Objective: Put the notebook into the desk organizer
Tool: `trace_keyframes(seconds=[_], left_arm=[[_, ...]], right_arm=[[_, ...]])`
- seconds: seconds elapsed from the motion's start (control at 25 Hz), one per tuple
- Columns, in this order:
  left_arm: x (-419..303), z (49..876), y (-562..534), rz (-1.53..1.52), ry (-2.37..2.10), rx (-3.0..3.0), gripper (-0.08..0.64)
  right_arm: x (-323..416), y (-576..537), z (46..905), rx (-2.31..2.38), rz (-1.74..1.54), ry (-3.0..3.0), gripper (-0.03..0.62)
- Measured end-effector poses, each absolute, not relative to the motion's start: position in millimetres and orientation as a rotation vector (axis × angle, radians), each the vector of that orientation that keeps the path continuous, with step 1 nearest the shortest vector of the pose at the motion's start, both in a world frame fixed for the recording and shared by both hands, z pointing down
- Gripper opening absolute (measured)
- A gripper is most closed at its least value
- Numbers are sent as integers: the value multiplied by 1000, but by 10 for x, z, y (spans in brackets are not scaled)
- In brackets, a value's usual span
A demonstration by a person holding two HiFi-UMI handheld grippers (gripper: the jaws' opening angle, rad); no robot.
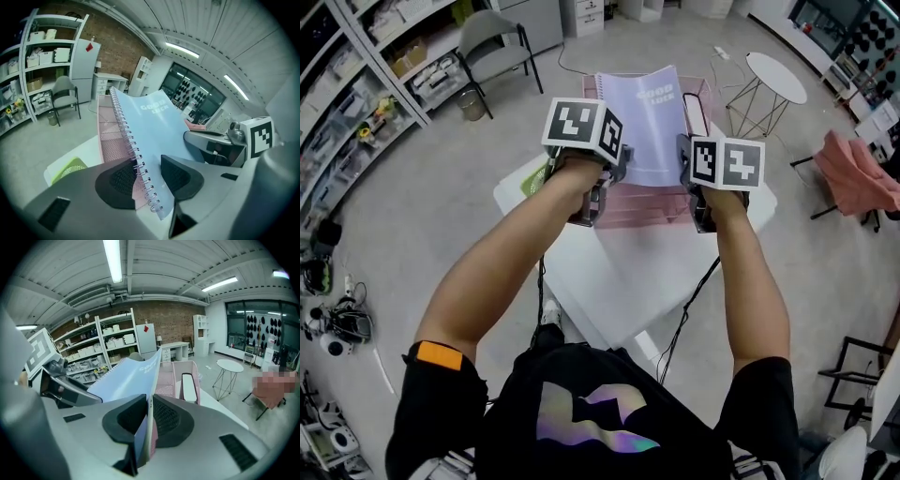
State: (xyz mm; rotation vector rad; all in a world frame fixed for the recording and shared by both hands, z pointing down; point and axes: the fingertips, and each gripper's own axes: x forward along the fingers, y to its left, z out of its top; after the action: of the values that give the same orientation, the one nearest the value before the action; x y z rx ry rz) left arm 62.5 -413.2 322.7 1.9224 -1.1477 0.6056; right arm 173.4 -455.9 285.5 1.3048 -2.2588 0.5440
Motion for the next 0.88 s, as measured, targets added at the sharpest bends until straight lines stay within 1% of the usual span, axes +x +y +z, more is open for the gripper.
trace_keyframes(seconds=[0.28,0.44,0.56,0.64,0.8,0.88], left_arm=[[604,3337,-4191,638,-1153,1881,187],[531,3343,-4203,751,-1228,1898,238],[482,3277,-4224,801,-1288,1928,242],[481,3268,-4229,801,-1302,1941,242],[475,3225,-4211,796,-1335,1974,244],[467,3181,-4199,783,-1364,1997,244]], right_arm=[[1727,-4642,3034,1305,553,-2197,63],[1748,-4692,3074,1333,499,-2134,60],[1765,-4712,3114,1334,485,-2102,56],[1738,-4695,3142,1313,473,-2097,79],[1678,-4667,3116,1289,418,-2091,158],[1702,-4662,3039,1310,370,-2097,173]])
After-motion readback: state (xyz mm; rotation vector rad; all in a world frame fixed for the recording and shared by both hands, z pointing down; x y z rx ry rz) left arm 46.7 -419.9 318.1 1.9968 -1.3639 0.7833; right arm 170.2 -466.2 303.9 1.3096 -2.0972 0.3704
